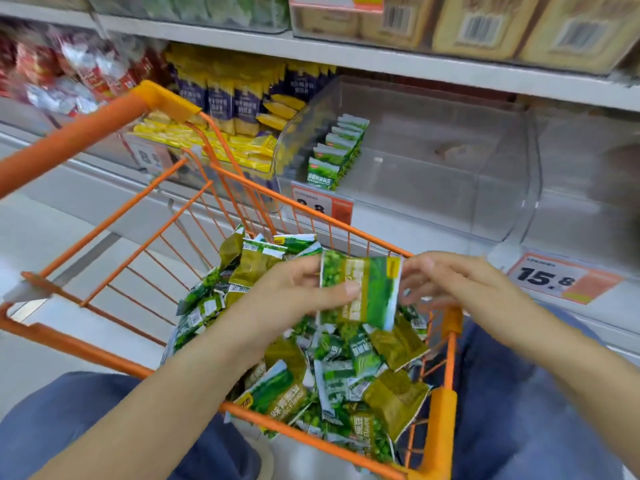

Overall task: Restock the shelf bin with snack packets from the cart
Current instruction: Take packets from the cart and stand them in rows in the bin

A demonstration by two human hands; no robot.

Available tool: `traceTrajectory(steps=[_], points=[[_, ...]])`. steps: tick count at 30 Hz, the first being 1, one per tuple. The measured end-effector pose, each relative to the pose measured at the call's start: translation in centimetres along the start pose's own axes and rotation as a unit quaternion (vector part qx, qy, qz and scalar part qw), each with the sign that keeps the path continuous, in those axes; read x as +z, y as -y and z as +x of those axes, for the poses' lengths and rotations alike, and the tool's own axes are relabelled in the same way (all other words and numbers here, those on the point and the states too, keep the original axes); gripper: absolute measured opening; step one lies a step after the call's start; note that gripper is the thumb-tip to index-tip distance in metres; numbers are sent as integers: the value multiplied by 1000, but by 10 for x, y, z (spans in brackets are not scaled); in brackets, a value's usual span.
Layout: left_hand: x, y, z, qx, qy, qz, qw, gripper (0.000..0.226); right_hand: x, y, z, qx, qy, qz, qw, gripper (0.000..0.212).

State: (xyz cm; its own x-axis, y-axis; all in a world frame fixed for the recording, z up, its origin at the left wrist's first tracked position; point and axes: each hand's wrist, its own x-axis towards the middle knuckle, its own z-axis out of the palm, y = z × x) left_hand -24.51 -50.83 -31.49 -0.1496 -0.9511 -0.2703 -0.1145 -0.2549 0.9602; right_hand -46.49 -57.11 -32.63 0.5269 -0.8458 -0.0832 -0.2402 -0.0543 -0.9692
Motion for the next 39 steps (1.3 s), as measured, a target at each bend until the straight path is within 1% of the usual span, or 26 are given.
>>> traceTrajectory(steps=[1, 3, 4, 5, 6, 8, 9, 10, 12, 13, 15, 17, 18, 19, 20, 21, 22, 23, 25, 26, 28, 31, 34, 36, 37, 39], points=[[4, -5, 1, -23, -12, -65, 998, 15, 0, 0, -1, 28, 3, 57, 998, 49], [14, -14, 2, -50, -25, -164, 985, 19, 0, 0, -2, 63, -5, 123, 990, 83], [19, -17, 3, -57, -23, -190, 980, 23, -2, 0, -3, 65, -11, 144, 987, 91], [24, -18, 4, -62, -19, -195, 979, 27, -4, 1, -3, 61, -15, 160, 985, 90], [29, -19, 7, -69, -10, -190, 979, 31, -8, 4, -3, 53, -14, 168, 984, 83], [37, -20, 12, -78, 13, -184, 980, 45, -15, 11, -8, 32, -1, 162, 986, 53], [41, -20, 16, -82, 22, -185, 979, 50, -19, 15, -10, 25, 3, 154, 988, 36], [46, -21, 19, -86, 32, -186, 978, 50, -23, 17, -13, 23, 4, 146, 989, 25], [57, -21, 25, -88, 55, -188, 977, 50, -31, 18, -18, 18, -2, 120, 993, 19], [63, -22, 29, -83, 63, -183, 978, 50, -36, 19, -20, 14, -5, 100, 995, 20], [79, -25, 39, -54, 71, -136, 987, 46, -50, 20, -26, 12, -13, 55, 998, 25], [99, -33, 54, 11, 59, -30, 998, 37, -73, 21, -35, 17, -49, 10, 999, 24], [110, -36, 63, 61, 36, 56, 996, 33, -88, 20, -40, 14, -78, -15, 997, 18], [122, -40, 73, 120, 2, 161, 980, 35, -106, 18, -46, 7, -115, -53, 992, 11], [133, -42, 84, 188, -28, 274, 943, 43, -125, 17, -53, -1, -158, -99, 983, 11], [145, -43, 96, 253, -50, 359, 897, 52, -146, 13, -60, -9, -203, -144, 968, 13], [157, -42, 109, 302, -60, 410, 858, 58, -166, 10, -69, -12, -246, -180, 952, 14], [167, -40, 123, 321, -59, 443, 835, 61, -185, 6, -78, -11, -283, -208, 936, 14], [180, -34, 150, 315, -63, 500, 804, 62, -222, -3, -96, 13, -332, -282, 900, 13], [184, -31, 161, 319, -68, 535, 779, 63, -239, -7, -104, 45, -339, -330, 880, 14], [186, -24, 177, 336, -65, 592, 730, 65, -269, -22, -116, 127, -316, -405, 849, 12], [184, -19, 183, 358, -81, 614, 699, 60, -299, -50, -122, 232, -222, -484, 814, 17], [183, -17, 181, 379, -93, 623, 678, 57, -306, -68, -116, 282, -133, -534, 785, 23], [182, -15, 181, 382, -91, 624, 675, 55, -306, -72, -109, 299, -99, -568, 760, 17], [182, -15, 180, 385, -91, 620, 678, 55, -306, -72, -106, 303, -83, -584, 749, 20], [182, -15, 178, 387, -90, 613, 683, 53, -306, -75, -101, 297, -59, -601, 740, 40]])
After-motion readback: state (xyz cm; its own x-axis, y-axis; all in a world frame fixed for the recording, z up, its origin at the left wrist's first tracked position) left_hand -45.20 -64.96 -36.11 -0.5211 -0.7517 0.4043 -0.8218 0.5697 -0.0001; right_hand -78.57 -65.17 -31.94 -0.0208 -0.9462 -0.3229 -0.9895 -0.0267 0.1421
